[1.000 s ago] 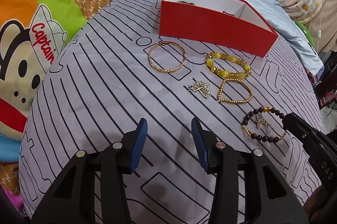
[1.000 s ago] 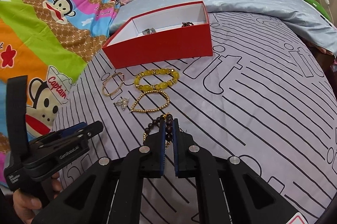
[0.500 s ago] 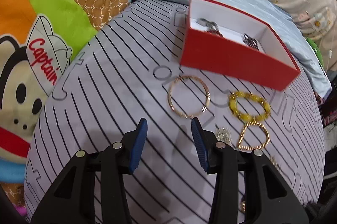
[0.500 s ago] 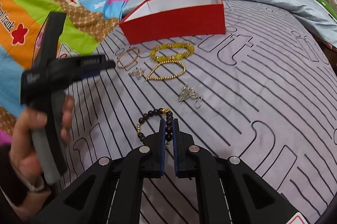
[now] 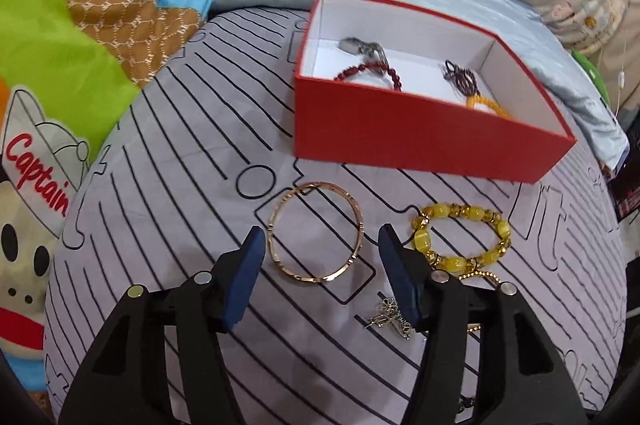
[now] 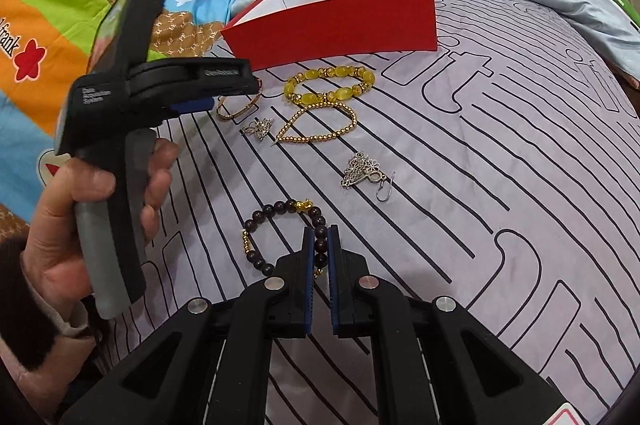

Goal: Organize jewelry
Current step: 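Grasp the gold bangle with the left gripper while the right holds the dark bracelet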

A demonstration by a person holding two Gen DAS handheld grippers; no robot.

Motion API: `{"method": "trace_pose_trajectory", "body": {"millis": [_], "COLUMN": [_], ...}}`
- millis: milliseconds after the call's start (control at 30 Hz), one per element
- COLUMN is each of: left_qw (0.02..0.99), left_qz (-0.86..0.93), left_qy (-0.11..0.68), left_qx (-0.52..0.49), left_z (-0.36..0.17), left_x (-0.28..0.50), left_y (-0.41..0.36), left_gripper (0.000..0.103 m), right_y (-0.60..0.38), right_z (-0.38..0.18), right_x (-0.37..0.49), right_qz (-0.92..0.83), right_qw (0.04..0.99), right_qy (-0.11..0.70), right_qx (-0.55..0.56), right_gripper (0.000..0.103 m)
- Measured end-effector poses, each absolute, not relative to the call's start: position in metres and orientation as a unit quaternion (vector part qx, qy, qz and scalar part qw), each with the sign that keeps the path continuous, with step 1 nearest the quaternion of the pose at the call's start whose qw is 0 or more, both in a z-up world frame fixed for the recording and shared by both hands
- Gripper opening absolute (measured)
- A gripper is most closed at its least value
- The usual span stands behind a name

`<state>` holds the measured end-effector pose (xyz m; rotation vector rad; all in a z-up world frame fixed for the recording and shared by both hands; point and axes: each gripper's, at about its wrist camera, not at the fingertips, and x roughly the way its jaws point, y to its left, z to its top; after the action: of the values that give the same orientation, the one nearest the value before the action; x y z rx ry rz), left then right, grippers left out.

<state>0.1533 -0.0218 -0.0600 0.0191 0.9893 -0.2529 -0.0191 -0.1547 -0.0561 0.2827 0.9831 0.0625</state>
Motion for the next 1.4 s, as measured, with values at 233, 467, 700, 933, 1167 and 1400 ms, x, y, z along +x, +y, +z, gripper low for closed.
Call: {"method": "trace_pose_trajectory", "body": {"millis": [233, 467, 700, 933, 1167, 1400], "left_qw": [0.878, 0.871, 0.877, 0.883, 0.88, 0.879], "left_qz": [-0.11, -0.129, -0.12, -0.116, -0.111, -0.12], "left_qy": [0.466, 0.473, 0.465, 0.454, 0.461, 0.46], "left_qx": [0.026, 0.015, -0.01, 0.019, 0.039, 0.029], "left_z": [-0.065, -0.065, -0.057, -0.057, -0.073, -0.069], "left_x": [0.156, 0.153, 0.148, 0.15, 0.154, 0.157], "left_y": [-0.029, -0.029, -0.013, -0.018, -0.027, -0.024], "left_gripper": [0.047, 0.013, 0.048, 0.076, 0.07, 0.053], "right_y": [-0.156, -0.156, -0.156, -0.153, -0.152, -0.152], "right_z": [-0.056, -0.053, -0.052, -0.054, -0.054, -0.051], "right_x": [-0.018, -0.017, -0.016, -0.015, -0.013, -0.011], "right_qz": [0.029, 0.03, 0.031, 0.036, 0.036, 0.037], "right_qw": [0.871, 0.871, 0.872, 0.87, 0.871, 0.873], "right_qy": [0.472, 0.471, 0.469, 0.471, 0.471, 0.466], "right_qx": [0.136, 0.134, 0.135, 0.138, 0.137, 0.137], "right_gripper": [0.005, 0.005, 0.005, 0.006, 0.005, 0.006]}}
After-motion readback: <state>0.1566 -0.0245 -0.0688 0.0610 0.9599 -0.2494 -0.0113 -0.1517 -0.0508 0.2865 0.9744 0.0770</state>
